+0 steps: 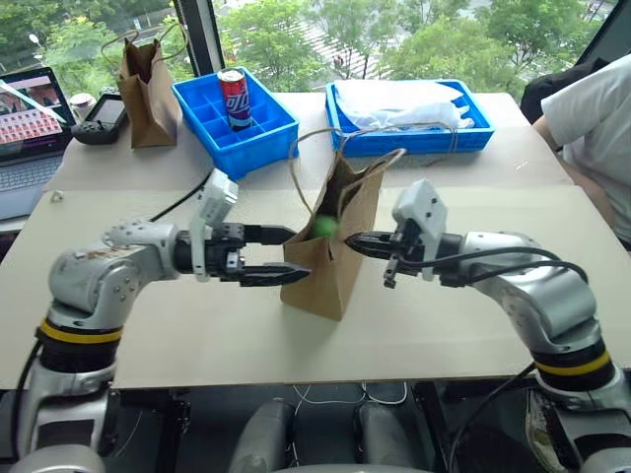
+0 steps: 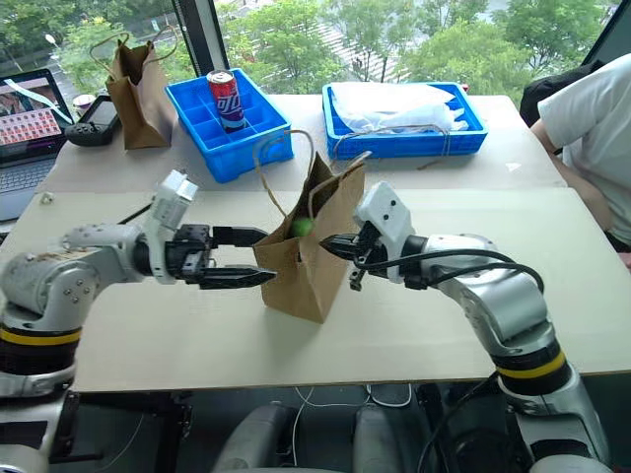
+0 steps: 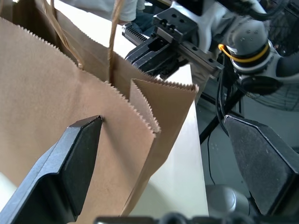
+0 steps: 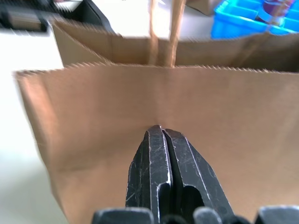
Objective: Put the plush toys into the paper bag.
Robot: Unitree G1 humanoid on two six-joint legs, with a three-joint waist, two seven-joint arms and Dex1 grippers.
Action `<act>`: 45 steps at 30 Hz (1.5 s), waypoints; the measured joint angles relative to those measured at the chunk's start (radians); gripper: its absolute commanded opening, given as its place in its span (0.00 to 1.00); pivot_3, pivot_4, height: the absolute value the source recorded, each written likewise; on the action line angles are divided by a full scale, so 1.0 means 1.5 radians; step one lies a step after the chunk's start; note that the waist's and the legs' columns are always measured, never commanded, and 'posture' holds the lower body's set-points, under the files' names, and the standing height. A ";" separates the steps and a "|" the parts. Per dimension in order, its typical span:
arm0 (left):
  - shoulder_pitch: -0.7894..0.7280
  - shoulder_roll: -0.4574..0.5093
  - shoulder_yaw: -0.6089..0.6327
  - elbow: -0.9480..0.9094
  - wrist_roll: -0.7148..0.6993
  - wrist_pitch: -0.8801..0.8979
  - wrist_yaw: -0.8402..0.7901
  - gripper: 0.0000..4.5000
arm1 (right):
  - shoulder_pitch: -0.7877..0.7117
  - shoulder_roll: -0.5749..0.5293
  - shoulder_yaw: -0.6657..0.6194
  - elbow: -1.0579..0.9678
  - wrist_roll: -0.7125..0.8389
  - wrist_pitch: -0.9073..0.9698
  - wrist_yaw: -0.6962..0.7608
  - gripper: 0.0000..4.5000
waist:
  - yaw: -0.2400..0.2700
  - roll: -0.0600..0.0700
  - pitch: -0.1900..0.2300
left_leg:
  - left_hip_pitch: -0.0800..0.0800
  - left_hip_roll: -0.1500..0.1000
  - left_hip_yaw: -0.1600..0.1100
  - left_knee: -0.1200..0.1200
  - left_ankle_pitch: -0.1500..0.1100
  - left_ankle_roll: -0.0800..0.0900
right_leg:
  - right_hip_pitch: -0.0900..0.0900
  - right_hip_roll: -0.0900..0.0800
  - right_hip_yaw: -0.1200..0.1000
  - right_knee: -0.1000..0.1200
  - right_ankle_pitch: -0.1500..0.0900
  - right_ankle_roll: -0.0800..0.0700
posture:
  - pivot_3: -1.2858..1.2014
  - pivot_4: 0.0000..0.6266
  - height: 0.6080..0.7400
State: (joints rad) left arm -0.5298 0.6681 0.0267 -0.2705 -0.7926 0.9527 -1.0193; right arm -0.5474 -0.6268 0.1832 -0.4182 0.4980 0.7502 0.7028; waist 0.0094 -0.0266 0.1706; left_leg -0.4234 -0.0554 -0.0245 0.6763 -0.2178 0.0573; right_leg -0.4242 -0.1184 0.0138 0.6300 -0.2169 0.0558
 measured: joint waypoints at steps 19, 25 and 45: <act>0.013 -0.078 -0.031 -0.045 0.032 0.038 0.208 1.00 | -0.017 0.074 0.027 0.038 -0.060 0.000 -0.022 0.02 | -0.001 0.000 0.000 | 0.001 0.001 0.000 0.000 0.000 -0.001 | 0.000 0.002 0.001 0.001 0.000 0.000 | 0.52 0.24 1.00; 0.013 -0.071 -0.034 -0.064 0.030 0.053 0.216 0.80 | -0.021 0.086 0.027 0.045 -0.073 0.000 -0.026 0.00 | -0.001 0.000 0.000 | 0.001 0.001 0.000 0.000 0.001 -0.001 | 0.000 0.002 0.001 0.001 0.000 0.000 | 0.52 0.24 1.00; -0.085 -0.023 -0.108 0.084 0.148 -0.102 0.082 0.01 | 0.047 -0.059 -0.111 -0.120 0.031 0.156 0.003 0.00 | 0.006 0.000 0.000 | 0.000 0.000 0.000 -0.001 0.001 -0.001 | 0.000 0.002 0.000 -0.001 0.000 -0.001 | 0.52 0.24 1.00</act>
State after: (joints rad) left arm -0.6570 0.6343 -0.1358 -0.1445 -0.5705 0.8002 -0.8956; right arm -0.4772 -0.7158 0.0161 -0.5975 0.5452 0.9841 0.7070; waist 0.0189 -0.0266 0.1706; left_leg -0.4236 -0.0547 -0.0250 0.6754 -0.2170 0.0556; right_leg -0.4239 -0.1152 0.0138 0.6279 -0.2166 0.0550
